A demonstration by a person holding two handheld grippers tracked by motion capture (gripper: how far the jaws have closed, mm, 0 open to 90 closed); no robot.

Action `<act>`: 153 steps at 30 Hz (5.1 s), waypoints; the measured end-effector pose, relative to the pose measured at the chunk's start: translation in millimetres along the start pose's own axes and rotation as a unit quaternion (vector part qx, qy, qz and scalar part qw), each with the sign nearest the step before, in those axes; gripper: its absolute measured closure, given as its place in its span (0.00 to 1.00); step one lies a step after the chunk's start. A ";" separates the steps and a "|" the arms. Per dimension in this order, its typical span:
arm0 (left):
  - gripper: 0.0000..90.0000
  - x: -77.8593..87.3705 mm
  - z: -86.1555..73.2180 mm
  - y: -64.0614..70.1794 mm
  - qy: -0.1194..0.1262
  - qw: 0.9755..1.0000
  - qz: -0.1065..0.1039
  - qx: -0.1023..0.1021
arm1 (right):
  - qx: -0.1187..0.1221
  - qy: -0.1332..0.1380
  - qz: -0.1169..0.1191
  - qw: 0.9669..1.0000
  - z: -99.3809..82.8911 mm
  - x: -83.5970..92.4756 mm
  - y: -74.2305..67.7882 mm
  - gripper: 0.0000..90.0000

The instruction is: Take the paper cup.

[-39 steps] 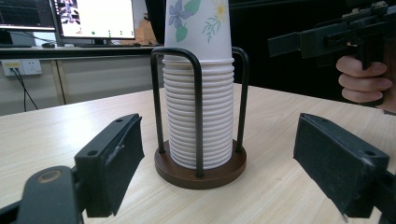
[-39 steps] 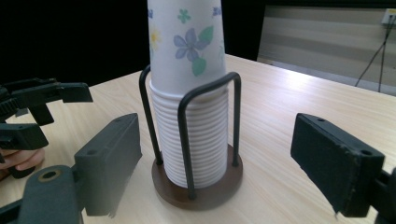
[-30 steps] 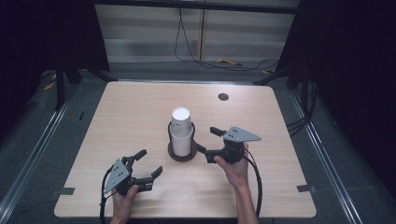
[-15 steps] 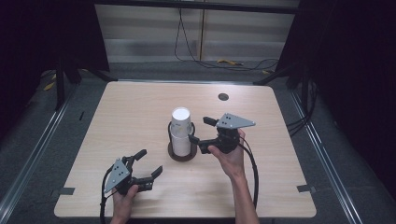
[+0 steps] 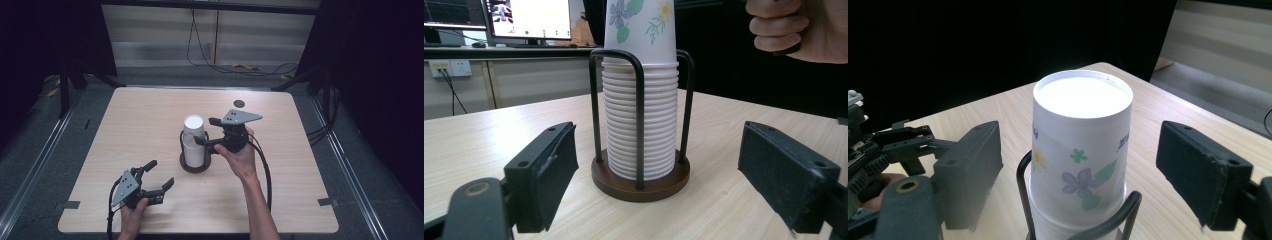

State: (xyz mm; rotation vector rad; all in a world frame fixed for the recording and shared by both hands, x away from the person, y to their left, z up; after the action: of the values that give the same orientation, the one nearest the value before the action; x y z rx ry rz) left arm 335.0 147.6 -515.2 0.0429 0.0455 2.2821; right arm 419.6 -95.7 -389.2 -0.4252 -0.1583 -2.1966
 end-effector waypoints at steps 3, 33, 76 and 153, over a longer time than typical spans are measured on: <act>0.17 0.0 0.0 0.1 0.000 1.000 -0.001 0.000 | 0.003 -0.015 -0.007 1.000 3.4 -5.6 3.2 0.21; 0.17 0.5 -0.1 0.0 0.001 1.000 -0.004 -0.002 | -0.007 -0.073 0.016 0.997 10.3 -38.9 6.6 0.30; 0.17 0.5 -0.3 0.4 0.000 1.000 -0.014 -0.001 | -0.011 -0.016 0.020 1.000 33.2 -23.4 0.0 0.38; 0.18 -31.8 14.0 19.5 -0.073 0.995 -0.073 -0.012 | -0.058 0.123 0.052 0.989 -7.4 66.2 -2.2 0.39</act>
State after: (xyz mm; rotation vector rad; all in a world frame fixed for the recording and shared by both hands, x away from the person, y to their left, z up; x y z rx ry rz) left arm 341.7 111.1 -500.8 0.1875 -0.0539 2.1278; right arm 378.7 -145.6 -372.4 -0.2186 0.1242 -2.1398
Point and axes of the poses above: each handheld gripper's, and its own axes: x roughly backward along the jaws, z roughly out of its top, y roughly to its right, the point moved 4 cm from there along -x, roughly forward along the jaws, and after that the axes turned 1 degree about -z, right-handed, at the moved point
